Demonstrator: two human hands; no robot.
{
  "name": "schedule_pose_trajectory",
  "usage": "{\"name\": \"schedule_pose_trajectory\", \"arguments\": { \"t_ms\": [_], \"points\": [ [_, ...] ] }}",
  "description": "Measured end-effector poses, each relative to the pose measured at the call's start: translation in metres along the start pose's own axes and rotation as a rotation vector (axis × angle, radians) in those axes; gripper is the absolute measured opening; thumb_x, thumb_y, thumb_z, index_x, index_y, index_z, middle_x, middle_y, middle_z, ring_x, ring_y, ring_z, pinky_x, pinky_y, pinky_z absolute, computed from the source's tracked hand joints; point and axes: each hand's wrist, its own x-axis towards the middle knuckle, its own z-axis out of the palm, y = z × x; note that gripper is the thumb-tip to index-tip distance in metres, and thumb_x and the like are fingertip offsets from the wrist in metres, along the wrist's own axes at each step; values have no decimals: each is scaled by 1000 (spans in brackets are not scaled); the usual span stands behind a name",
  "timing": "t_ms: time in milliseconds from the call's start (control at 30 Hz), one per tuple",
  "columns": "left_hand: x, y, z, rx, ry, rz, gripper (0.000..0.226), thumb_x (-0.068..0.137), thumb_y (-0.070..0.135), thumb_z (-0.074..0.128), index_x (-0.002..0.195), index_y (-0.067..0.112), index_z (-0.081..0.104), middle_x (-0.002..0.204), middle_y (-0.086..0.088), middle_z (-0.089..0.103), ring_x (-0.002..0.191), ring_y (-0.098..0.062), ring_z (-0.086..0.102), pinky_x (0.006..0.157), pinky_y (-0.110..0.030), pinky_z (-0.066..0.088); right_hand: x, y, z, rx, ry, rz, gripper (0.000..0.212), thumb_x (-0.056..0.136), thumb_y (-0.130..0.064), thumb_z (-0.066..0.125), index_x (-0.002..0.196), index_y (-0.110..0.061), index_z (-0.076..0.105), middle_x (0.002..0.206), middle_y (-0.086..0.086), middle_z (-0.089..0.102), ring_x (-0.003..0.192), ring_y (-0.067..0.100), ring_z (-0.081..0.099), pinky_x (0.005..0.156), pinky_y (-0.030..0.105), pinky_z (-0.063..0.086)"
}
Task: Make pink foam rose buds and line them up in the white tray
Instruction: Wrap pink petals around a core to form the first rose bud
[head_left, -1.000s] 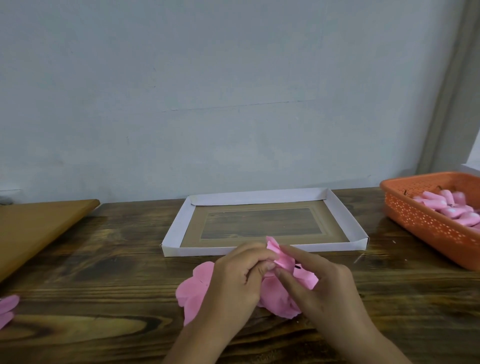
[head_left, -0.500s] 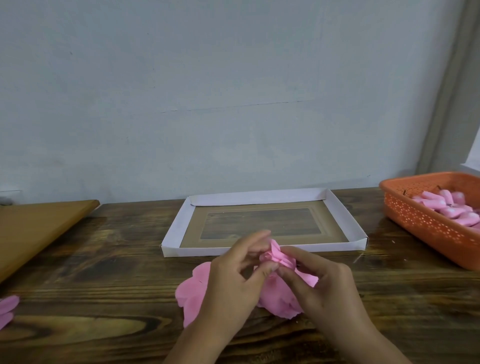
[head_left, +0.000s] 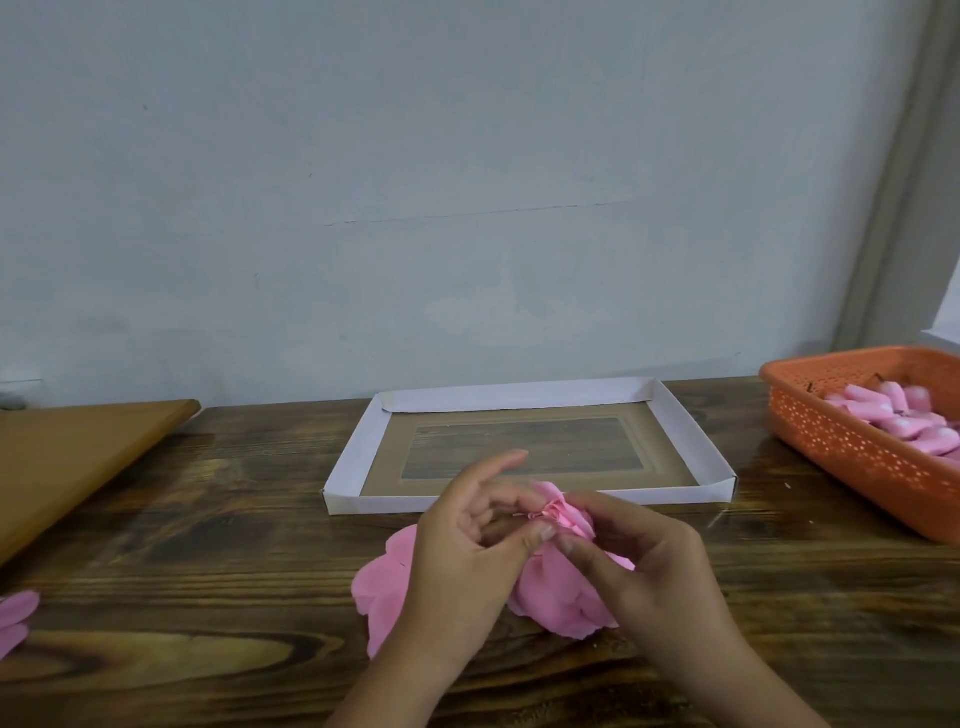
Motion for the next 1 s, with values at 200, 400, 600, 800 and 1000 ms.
{"name": "schedule_pose_trajectory", "arguments": {
  "t_ms": [200,400,600,800,1000],
  "points": [
    [1,2,1,-83,10,-22,58,71,4,89,118,29,66,94,-4,79,92,-17,77,80,-21,58,1,-6,2,131,-48,19,24,84,-28,71,107,-33,77,98,-1,79,95,19,75,77,34,63],
    [5,5,-1,-130,139,-72,32,81,27,85,109,34,72,94,-1,79,94,-15,75,79,-21,58,2,-13,4,272,-13,36,24,88,-14,70,104,-29,78,90,7,79,82,19,77,65,24,60],
    [10,11,-11,-209,44,-416,28,92,39,71,117,26,68,113,1,77,108,-17,72,93,-33,58,5,-15,-4,475,6,175,28,85,-22,71,112,-17,76,102,15,77,88,30,76,66,30,59],
    [5,9,-11,-62,-219,-421,34,87,38,72,114,17,74,109,-7,78,104,-25,75,90,-40,62,4,-16,-4,494,-2,191,29,87,-23,70,114,-16,75,103,15,77,89,29,76,69,29,59],
    [5,2,-5,-19,-41,-498,17,99,22,66,102,10,77,92,-11,79,87,-24,77,71,-32,63,4,-17,0,480,-37,201,46,78,-44,82,118,-23,74,107,13,77,96,29,75,73,29,59]
  ]
}}
